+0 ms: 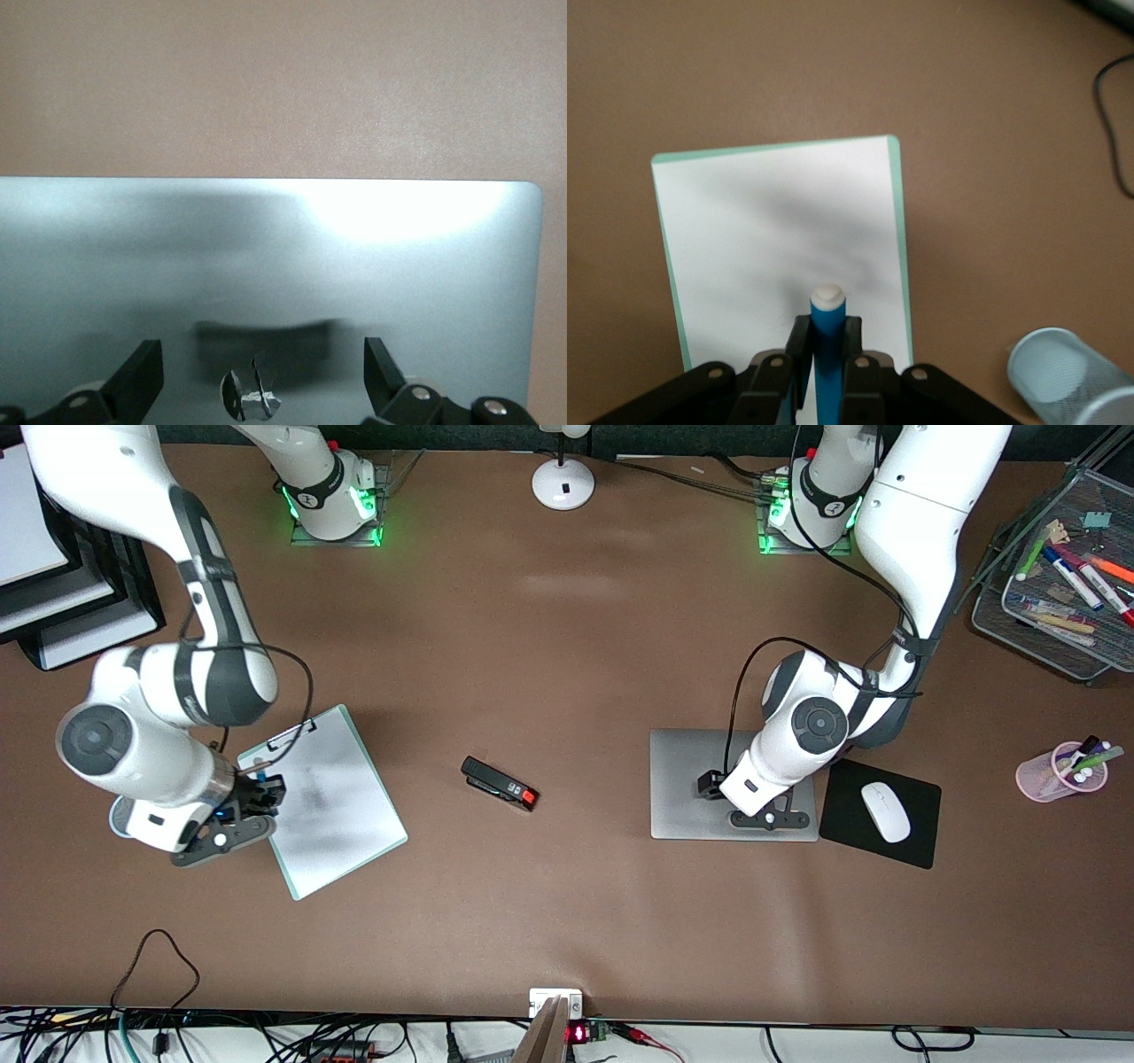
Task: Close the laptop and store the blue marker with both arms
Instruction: 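Lift the marker with the right gripper while the left gripper lowers the lid, then carry the blue marker with the right gripper over the grey pen cup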
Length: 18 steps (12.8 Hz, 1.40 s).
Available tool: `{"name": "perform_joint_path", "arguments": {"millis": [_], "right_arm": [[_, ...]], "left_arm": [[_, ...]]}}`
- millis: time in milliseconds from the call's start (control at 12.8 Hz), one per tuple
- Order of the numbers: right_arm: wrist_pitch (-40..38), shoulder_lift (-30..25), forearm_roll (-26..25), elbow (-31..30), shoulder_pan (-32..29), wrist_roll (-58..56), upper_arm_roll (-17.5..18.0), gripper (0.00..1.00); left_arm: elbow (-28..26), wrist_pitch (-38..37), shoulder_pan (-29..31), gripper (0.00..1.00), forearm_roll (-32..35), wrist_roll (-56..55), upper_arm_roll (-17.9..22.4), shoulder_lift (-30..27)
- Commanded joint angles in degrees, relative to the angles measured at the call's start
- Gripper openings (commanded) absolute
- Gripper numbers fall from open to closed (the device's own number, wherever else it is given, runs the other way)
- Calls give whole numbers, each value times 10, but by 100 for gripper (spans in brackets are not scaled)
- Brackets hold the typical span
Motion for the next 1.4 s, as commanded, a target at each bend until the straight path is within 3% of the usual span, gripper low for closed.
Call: {"name": "perform_joint_path", "arguments": {"millis": [0,700,1012,1323], "right_arm": [[4,-41,1,-2,-2,-61,2,1],[64,-76,48,-2,-30,-321,-4,1],[73,-77,126,-2,-46,-427,-4,0],[70,-76,208,-5,-71,-560,-4,0]], "left_arm": [[18,-1,-1,100,11,-3,3,3],[18,-69,9,100,10,-9,5,-95],[18,-122,10,100,10,-46,5,-131],[54,-204,4,100,11,-98,3,-139]]}}
